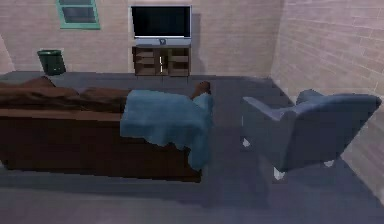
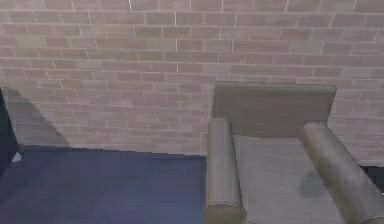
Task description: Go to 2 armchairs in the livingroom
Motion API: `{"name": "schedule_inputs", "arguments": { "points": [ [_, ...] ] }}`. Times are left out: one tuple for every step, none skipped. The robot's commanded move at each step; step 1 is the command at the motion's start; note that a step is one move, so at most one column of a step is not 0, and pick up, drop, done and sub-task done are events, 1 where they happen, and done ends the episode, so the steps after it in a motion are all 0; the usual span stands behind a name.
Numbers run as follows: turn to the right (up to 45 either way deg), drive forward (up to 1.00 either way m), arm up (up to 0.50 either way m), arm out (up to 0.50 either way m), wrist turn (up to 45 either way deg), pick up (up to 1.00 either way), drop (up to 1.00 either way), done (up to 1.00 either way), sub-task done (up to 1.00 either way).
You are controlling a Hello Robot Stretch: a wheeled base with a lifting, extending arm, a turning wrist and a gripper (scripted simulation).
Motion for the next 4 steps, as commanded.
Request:
{"name": "schedule_inputs", "arguments": {
  "points": [
    [0.0,0.15,0.00,0.00,0.0,0.00,0.00,0.00,0.00],
    [24.0,0.00,0.00,0.00,0.0,0.00,0.00,0.00,0.00],
    [0.0,0.50,0.00,0.00,0.0,0.00,0.00,0.00,0.00],
    [9.0,0.00,0.00,0.00,0.0,0.00,0.00,0.00,0.00]
  ]
}}
